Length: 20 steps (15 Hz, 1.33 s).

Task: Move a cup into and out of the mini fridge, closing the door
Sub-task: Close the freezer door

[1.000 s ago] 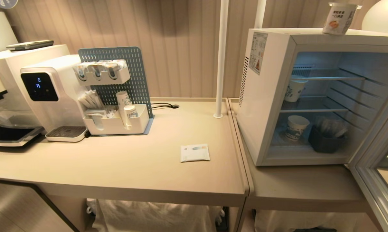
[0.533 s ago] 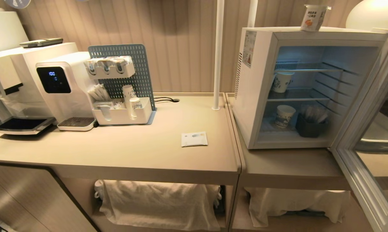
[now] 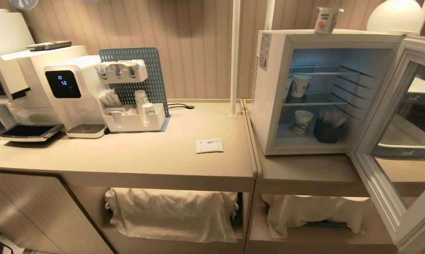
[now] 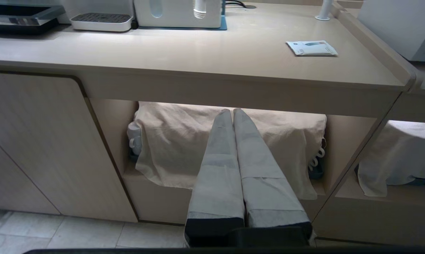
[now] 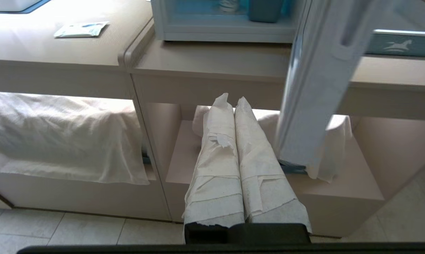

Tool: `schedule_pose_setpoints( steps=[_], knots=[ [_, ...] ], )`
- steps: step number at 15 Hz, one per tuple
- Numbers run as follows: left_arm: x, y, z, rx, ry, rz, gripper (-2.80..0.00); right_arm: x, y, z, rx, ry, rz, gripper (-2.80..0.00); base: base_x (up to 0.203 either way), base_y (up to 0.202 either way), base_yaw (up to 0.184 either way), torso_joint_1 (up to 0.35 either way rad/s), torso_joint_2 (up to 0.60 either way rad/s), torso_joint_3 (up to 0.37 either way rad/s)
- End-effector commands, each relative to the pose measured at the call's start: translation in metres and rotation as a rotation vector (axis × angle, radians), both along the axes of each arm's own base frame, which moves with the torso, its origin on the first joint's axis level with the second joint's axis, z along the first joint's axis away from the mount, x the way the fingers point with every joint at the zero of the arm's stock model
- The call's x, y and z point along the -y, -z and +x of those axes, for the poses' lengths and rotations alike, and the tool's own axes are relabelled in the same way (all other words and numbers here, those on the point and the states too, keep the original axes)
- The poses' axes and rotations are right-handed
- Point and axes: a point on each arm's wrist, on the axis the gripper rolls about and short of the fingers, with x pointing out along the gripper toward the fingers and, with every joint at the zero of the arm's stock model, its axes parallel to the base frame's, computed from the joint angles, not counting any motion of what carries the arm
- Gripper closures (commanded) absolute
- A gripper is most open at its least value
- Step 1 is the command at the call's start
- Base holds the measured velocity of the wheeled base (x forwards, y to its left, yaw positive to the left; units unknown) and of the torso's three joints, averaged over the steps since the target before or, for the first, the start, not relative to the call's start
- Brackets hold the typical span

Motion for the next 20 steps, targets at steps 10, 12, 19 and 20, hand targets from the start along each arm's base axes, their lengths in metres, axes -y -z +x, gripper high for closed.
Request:
schedule_pose_setpoints(
  steps=[10,12,19,20],
  knots=[
    [0.0000,0.0006,0.0001,-0.002,-0.001,-0.003,0.00,0.0000,-0.0001,0.0000,-0.003,-0.002,-0.001,0.00,0.000,-0.092,-0.021,0.001,0.00,0.003],
    [0.0000,0.0006,0.0001,-0.002,-0.001,-0.003,0.00,0.0000,-0.0001,0.0000,-0.003,-0.001,-0.001,0.00,0.000,-0.070,-0.040,0.004,0.01,0.002],
    [0.0000,0.0006,0.0001,-0.002,-0.001,-0.003,0.00,0.0000,-0.0005,-0.0001,-0.002,-0.001,-0.001,0.00,0.000,-0.050,-0.020,0.000,0.00,0.001],
    [0.0000,0.0006,0.0001,-0.002,-0.001,-0.003,0.00,0.0000,-0.0005,0.0001,-0.005,-0.001,-0.001,0.00,0.000,0.000,0.000,0.000,0.00,0.000]
  ],
)
